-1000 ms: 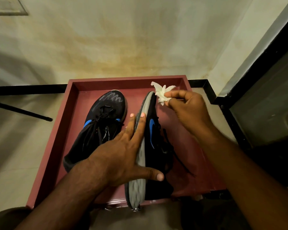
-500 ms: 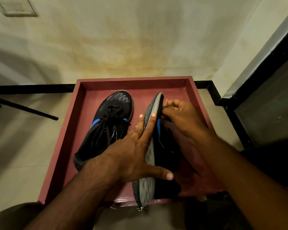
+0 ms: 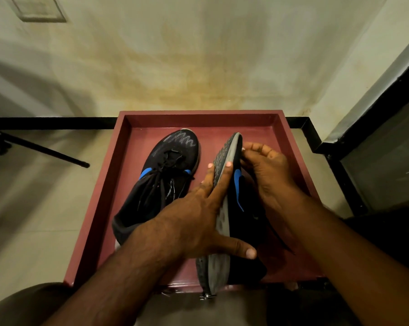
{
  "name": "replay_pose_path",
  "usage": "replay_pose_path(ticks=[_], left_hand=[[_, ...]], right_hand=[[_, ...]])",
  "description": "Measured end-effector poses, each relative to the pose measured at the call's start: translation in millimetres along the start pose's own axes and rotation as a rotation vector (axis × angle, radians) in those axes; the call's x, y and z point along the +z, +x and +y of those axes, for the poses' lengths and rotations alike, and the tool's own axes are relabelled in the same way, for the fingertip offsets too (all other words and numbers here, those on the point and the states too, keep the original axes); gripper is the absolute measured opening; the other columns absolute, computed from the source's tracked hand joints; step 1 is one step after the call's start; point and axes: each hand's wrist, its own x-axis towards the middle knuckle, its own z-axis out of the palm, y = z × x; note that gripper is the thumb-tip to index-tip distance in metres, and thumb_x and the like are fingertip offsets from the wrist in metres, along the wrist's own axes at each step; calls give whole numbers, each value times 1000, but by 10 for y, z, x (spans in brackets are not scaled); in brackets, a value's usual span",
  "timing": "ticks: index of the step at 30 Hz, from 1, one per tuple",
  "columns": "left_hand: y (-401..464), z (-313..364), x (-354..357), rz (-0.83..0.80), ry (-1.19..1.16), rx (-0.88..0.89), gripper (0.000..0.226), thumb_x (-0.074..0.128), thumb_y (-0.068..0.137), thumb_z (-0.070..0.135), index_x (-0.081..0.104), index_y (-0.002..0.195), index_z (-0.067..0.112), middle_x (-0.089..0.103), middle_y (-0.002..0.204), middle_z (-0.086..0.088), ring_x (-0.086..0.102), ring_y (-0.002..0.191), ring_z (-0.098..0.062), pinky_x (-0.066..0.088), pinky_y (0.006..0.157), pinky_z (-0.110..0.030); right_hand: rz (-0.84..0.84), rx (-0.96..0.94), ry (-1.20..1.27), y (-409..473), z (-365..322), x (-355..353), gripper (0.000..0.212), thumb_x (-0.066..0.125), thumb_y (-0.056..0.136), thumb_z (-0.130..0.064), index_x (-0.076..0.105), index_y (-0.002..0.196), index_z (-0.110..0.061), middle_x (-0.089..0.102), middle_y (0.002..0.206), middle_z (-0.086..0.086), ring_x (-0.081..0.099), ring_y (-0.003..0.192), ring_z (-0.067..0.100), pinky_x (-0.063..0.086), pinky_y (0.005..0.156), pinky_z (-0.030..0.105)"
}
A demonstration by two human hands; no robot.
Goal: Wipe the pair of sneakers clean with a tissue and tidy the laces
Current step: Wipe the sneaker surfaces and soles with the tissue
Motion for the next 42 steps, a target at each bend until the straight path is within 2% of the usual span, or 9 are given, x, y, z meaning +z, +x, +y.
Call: replay_pose_path(ticks=[4,8,12,20,26,29,32,35,42], left_hand=[[-6,5,5,3,-14,0,144,73,56,88,-47,132,60,-43,159,14,10,159,-28,35,120,-55],[-18,-42,-13,2,-26,-20,146,74,59,85,-49,133,56,-44,158,13,-6,158,-21,24,125,-53],[6,4,-9,7,-7,-24,146,73,57,87,-48,132,58,-44,159,11,7,159,-27,32,122,-55],[0,4,10,44,18,-11,146,71,56,89,-47,136,55,-41,160,11,7,159,-23,37,119,-54],[5,12,19,53,12,-15,147,71,55,90,-46,137,55,-38,162,8,6,159,-23,36,120,-53],[2,-11,-27,41,26,1,140,64,63,90,-45,140,50,-39,162,6,0,159,-21,30,123,-52],[16,-96,-99,149,108,78,102,45,92,71,-25,158,36,-27,168,0,-3,159,-19,22,126,-48],[87,-110,-120,375,150,151,66,40,107,42,11,165,28,-6,173,-1,15,158,-21,31,123,-43],[198,57,-34,472,337,157,62,48,107,20,22,163,16,8,172,-6,20,157,-22,29,123,-37]], right_hand=[[10,88,50,-67,6,115,16,70,89,-7,79,102,-9,81,94,14,79,90,34,65,82,49],[16,-175,-4,-167,-145,36,13,71,88,-3,79,99,-4,80,92,12,79,86,24,63,75,31],[3,-377,-249,-228,-188,-42,16,76,91,-12,79,106,-9,80,100,2,78,93,12,64,83,27],[-676,-332,-983,-570,-454,-325,7,85,80,-14,81,80,-20,78,86,-12,74,82,0,57,76,20],[-273,-675,-906,-431,-294,-273,7,81,87,-17,81,92,-21,76,93,-9,74,82,4,65,78,31],[-361,-649,-912,-411,-314,-275,5,80,87,-16,80,91,-19,76,92,-8,74,82,4,65,78,32],[-400,-662,-904,-464,-357,-308,8,80,86,-15,80,93,-19,77,90,-10,75,83,2,64,79,30],[-396,-653,-875,-631,-326,-320,10,81,86,-14,80,94,-19,78,90,-11,75,82,2,64,78,29],[-763,-488,-1006,-1279,-195,-475,10,80,83,-19,80,89,-26,74,90,-13,72,84,9,58,70,23]])
